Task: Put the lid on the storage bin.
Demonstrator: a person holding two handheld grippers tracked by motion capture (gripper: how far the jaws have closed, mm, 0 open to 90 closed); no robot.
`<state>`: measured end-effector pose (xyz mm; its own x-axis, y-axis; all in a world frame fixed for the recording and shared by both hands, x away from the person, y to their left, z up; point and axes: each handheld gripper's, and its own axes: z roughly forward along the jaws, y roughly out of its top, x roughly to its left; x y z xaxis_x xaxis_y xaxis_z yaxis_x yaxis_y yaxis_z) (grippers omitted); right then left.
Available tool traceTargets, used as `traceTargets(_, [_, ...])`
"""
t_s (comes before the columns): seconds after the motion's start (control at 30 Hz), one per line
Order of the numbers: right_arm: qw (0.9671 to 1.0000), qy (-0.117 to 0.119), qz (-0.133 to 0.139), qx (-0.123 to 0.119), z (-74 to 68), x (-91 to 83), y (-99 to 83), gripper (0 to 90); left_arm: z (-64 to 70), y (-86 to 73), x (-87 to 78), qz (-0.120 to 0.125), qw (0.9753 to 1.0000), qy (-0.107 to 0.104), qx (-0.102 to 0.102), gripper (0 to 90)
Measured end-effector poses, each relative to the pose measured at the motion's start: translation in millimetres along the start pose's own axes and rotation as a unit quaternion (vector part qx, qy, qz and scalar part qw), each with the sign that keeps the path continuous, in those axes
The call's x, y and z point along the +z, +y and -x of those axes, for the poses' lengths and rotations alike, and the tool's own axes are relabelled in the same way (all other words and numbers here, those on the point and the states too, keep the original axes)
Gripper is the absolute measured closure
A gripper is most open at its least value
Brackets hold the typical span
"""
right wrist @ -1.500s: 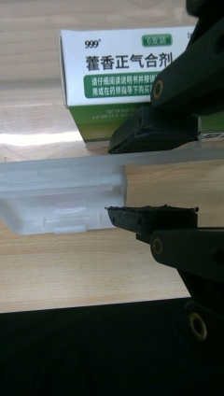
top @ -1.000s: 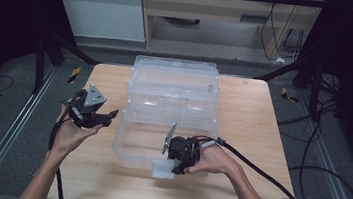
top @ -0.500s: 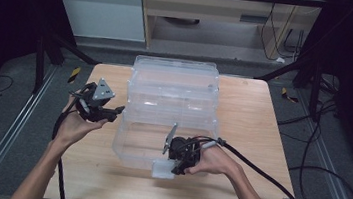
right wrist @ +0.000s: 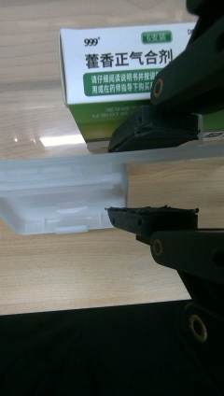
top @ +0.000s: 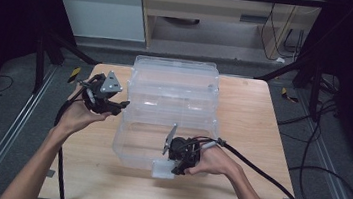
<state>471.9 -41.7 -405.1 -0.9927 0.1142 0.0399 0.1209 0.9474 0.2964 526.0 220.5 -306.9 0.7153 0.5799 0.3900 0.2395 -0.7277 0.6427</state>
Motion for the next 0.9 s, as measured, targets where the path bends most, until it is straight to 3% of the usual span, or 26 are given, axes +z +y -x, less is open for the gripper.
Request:
traceTargets(0.2, [1.0, 0.0, 0.001, -0.001, -0.1, 0.0, -0.2, 62.8, -2.7, 14.7, 6.9, -0.005, 0.9997, -0.007, 0.023, 42.0])
traceTargets(0.37, [1.0, -0.003, 0.002, -0.004, -0.4, -0.1, -0.4, 62.9, -2.6, 27.7, 11.2, -0.014, 0.9983, -0.009, 0.056, 41.4])
traceTargets(0.53, [1.0, -0.007, 0.004, -0.004, -1.5, 0.0, -0.8, 62.9, -8.5, 34.5, 8.0, -0.002, 0.998, -0.017, 0.061, 41.2])
traceTargets(0.9, [1.0, -0.006, 0.005, -0.004, -1.5, 0.0, -0.5, 62.9, -11.1, 43.4, 14.6, -0.028, 0.9953, -0.025, 0.089, 41.6])
